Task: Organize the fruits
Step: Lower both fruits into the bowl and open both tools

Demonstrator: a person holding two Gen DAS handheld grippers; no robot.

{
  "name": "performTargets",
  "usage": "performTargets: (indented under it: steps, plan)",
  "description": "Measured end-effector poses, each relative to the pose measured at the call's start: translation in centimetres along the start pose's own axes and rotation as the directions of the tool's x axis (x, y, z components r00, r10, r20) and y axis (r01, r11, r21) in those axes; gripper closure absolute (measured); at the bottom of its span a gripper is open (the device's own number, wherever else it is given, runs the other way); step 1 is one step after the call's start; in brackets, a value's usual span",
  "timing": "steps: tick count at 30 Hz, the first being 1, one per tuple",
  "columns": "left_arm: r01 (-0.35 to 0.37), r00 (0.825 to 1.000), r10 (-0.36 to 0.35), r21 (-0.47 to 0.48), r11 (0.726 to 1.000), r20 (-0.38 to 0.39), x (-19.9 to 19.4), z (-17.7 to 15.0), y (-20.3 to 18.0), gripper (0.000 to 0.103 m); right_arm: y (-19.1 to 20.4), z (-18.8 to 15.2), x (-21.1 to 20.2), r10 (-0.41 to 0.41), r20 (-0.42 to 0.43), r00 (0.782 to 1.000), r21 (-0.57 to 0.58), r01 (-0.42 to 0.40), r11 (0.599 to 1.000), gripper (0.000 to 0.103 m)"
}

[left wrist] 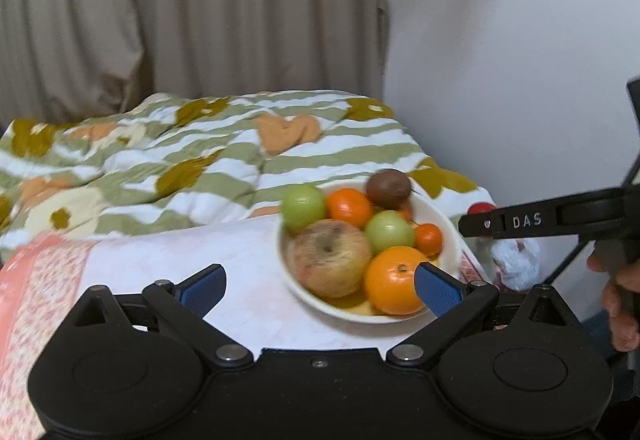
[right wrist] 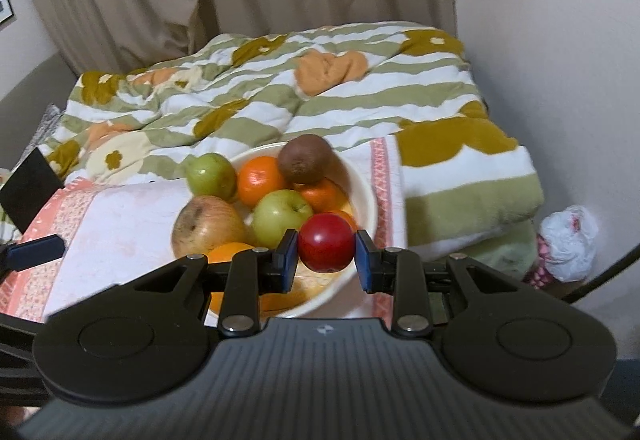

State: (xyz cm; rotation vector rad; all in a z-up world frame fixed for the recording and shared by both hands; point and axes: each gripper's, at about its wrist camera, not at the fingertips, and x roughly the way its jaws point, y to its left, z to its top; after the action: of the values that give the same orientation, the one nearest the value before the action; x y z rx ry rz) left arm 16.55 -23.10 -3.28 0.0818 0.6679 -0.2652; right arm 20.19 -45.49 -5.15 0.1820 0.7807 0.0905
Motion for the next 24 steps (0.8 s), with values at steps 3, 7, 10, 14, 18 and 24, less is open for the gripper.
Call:
performTargets:
  steps: [3,7,10,14,18,24]
  plan:
    - [-0.034,0.999,0.034,-0.036,0.999,-0.002,-1.0,-0.2,1.0,0.001,0.2,0.1,1.0,0.019,-0.015,1.000,-0.003,-0.019,1.000,0.058]
    - [-0.062,0.998,0.062,-0.063,0.996,-0.004,-1.6,-0.9,2.0,0.000,-0.1,0.0,2.7,0.049,-0.039,0.998,0.010,-0.048,0.999,0.058]
    - [-0.082,0.997,0.081,-0.073,0.994,-0.013,-1.6,-1.5,2.5,0.000,-0.4,-0.3,3.8,0.063,-0.055,0.996,0.018,-0.062,0.998,0.058]
    - [-0.098,0.995,0.095,-0.096,0.991,-0.030,-1.7,-2.2,3.3,0.000,-0.5,-0.5,4.8,0.081,-0.066,0.994,0.011,-0.081,0.997,0.056]
    - [-0.097,0.995,0.093,-0.131,0.987,-0.040,-1.8,-2.6,4.0,0.000,-0.4,-0.8,4.6,0.076,-0.050,0.996,0.001,-0.076,0.997,0.037]
    - [-0.088,0.996,0.082,-0.171,0.981,-0.039,-2.7,-3.0,5.1,0.000,-0.6,-1.1,2.6,0.031,0.000,1.000,0.033,-0.031,0.999,0.000]
